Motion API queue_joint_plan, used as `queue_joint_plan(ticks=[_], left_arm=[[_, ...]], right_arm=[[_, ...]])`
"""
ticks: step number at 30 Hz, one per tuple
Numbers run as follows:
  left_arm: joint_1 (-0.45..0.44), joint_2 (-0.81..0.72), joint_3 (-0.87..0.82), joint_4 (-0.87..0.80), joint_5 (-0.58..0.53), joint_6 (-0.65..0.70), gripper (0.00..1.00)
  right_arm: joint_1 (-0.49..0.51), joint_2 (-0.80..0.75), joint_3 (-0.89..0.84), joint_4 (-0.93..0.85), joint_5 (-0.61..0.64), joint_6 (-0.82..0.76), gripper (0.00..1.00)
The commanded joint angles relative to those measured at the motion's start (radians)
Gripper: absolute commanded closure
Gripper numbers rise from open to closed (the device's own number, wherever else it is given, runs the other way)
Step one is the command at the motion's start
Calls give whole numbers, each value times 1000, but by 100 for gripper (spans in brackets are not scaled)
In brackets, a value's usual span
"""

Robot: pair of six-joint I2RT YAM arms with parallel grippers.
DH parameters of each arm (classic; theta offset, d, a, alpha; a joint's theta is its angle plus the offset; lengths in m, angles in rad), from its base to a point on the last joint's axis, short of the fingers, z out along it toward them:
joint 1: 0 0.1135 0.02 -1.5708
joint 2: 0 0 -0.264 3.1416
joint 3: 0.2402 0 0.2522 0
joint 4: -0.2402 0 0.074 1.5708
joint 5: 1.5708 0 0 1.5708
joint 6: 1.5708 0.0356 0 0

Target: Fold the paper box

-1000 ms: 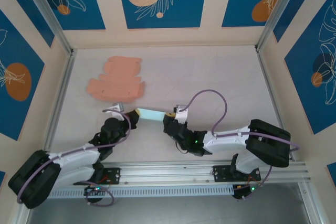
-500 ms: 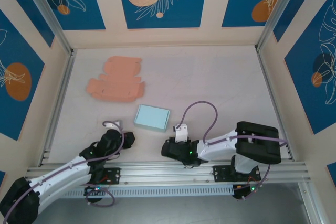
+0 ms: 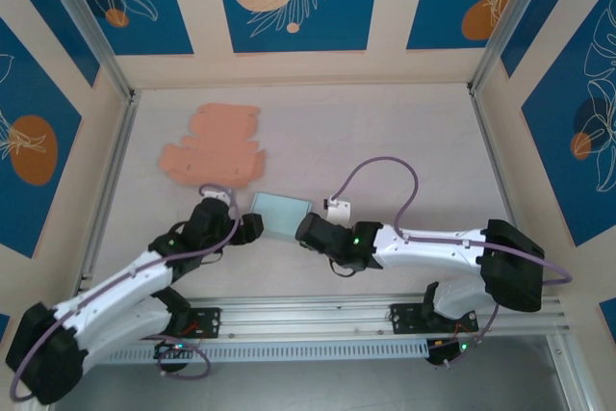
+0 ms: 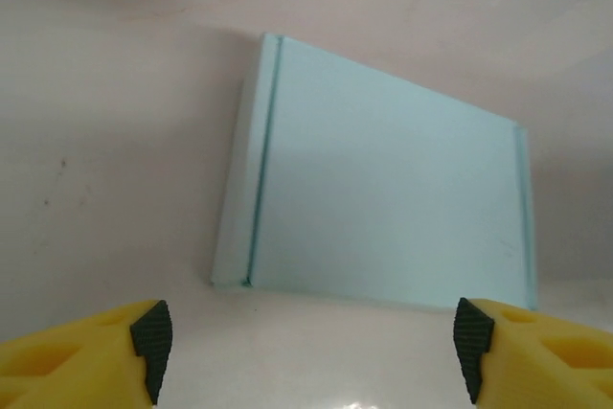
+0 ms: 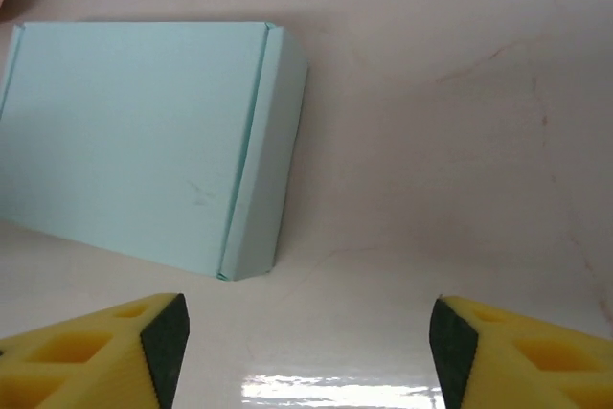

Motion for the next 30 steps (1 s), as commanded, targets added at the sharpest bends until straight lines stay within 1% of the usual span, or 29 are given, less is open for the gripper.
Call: queue_joint_plan(ticks=[1,3,7,13,17,20,23,26,30], left_arm=[[54,95,44,-48,91,142,20],[78,135,50,-10,127,162,22],[96,198,39,89,196,167,31],[95,298,4,261,316,121,45],[79,403,30,369,329,98,46],[54,513,94,456,334,60,49],[21,640,189,524,318,32,49],[1,776,322,563,306,16,49],[-9,942,546,540,330,6,50]], right_arm=[[-29,64,33,-34,-153,22,24],[-42,108,44,10,-199,11,23],[-79,201,76,70,-268,-26,24],[-163,236,92,118,-311,-108,35],[-246,229,91,120,-331,-182,38],[-334,218,81,129,-351,-249,39],[-449,212,73,140,-400,-322,40],[-545,203,72,150,-438,-379,40],[-669,189,75,169,-489,-440,40]])
